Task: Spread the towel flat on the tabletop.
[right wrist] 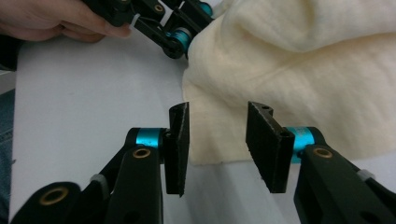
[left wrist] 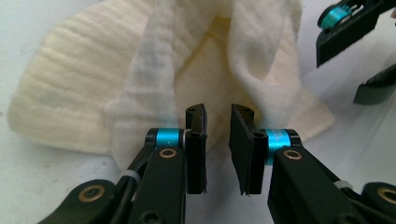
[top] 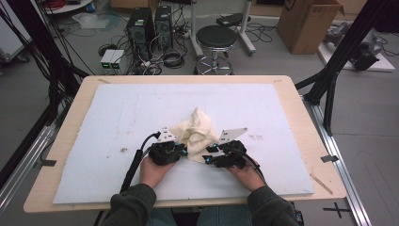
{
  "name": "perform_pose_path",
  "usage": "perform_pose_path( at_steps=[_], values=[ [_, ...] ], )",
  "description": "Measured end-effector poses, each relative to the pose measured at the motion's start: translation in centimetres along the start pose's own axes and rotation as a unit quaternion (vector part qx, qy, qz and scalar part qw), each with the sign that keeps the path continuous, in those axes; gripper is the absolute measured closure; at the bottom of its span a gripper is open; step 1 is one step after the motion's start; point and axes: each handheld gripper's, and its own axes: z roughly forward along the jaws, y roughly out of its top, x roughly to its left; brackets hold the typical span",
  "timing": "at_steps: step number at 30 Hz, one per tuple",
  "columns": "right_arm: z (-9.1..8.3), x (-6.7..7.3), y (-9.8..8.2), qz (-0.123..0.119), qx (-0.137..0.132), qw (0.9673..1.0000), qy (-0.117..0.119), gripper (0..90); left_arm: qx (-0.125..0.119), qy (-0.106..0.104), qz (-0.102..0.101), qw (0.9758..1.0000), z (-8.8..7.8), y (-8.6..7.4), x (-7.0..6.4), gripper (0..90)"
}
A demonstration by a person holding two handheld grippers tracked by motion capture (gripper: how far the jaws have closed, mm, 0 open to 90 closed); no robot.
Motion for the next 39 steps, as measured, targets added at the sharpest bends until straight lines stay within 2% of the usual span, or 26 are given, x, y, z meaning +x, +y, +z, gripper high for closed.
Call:
perform_pose_path(
  at_steps=[3,8,10,13,18,29,36,39],
  values=[
    [0.9,-0.1,0.1,-0.002,0.018,0.9998,0.002,63.9,0.01,0.006,-0.007,0.9999,0.3,0.3,0.2,75.7],
    [1.4,-0.6,-0.1,0.008,0.044,0.999,0.003,69.1,0.017,0.006,-0.014,0.9997,0.4,0.4,0.4,74.1],
    [1.5,-0.7,-0.1,0.007,0.043,0.999,0.002,72.3,0.026,0.008,-0.013,0.9996,0.5,0.7,0.4,74.2],
    [1.5,-0.6,-0.1,0.004,0.046,0.9989,-0.005,78.3,0.049,0.018,0.001,0.9986,0.8,1.4,0.2,76.4],
    [1.5,-0.6,-0.1,0.001,0.048,0.9988,-0.007,85.0,0.051,0.024,0.003,0.9984,0.8,1.4,0.4,84.0],
    [1.2,-0.9,-0.1,-0.002,0.04,0.9992,0.002,86.9,0.05,0.025,0.008,0.9984,0.7,1.4,0.4,87.7],
    [0.4,-1.0,0.0,0.006,0.009,0.9999,0.004,86.9,0.057,0.027,0.014,0.9979,0.5,1.4,0.4,87.9],
    [0.3,-1.2,-0.1,0.016,0.004,0.9998,0.007,86.9,0.063,0.03,0.021,0.9973,-0.1,1.4,0.5,87.9]
  ],
)
